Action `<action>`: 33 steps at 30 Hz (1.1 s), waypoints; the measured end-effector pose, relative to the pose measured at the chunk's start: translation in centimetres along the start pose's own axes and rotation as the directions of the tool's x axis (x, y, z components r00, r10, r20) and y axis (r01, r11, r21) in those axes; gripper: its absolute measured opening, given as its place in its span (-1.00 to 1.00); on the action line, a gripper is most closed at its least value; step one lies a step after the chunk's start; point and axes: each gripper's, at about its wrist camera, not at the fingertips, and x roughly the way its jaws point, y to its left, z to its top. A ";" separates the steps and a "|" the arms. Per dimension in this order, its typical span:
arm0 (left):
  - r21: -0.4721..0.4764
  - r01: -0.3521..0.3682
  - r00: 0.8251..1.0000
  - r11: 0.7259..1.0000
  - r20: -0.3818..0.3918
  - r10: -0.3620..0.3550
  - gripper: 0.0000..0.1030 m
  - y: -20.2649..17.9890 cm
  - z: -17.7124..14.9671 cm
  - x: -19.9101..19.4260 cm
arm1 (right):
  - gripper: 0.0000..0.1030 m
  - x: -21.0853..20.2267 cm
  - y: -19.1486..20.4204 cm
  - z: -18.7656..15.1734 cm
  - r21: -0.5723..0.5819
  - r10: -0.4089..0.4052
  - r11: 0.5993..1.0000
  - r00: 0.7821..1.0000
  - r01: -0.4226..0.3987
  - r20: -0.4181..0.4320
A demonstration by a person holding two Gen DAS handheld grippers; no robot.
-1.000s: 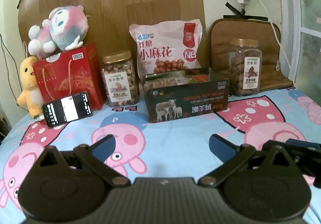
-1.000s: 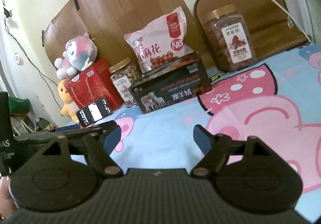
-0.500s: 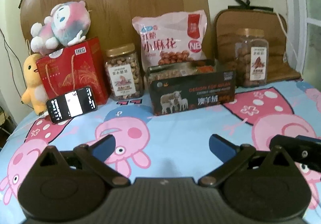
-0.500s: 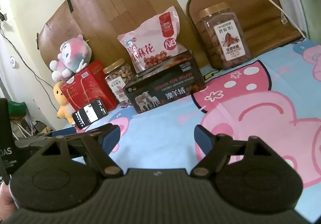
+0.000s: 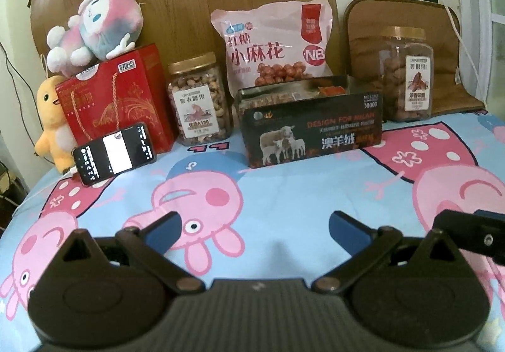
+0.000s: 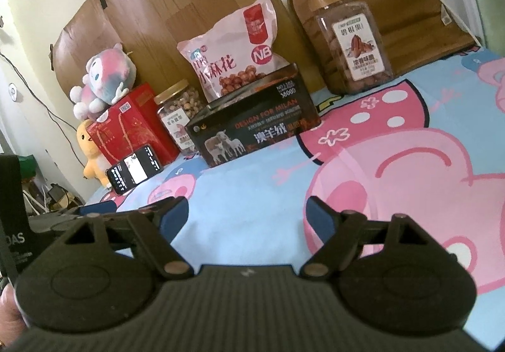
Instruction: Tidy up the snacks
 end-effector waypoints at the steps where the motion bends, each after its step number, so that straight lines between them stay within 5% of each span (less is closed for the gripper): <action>1: 0.000 -0.003 1.000 1.000 -0.003 0.003 1.00 0.0 0.0 0.1 | 0.62 0.1 -0.1 0.0 0.001 -0.001 1.000 1.000 0.001 -0.002; 9: -0.009 -0.050 0.999 0.999 -0.018 0.049 1.00 0.4 0.2 0.7 | 0.63 0.8 -0.5 -0.1 0.014 -0.008 1.000 1.000 0.008 -0.020; 33: -0.020 0.012 0.998 1.000 -0.064 -0.014 1.00 0.5 0.1 0.2 | 0.63 1.1 0.0 -0.3 -0.012 -0.025 1.000 1.000 0.025 -0.016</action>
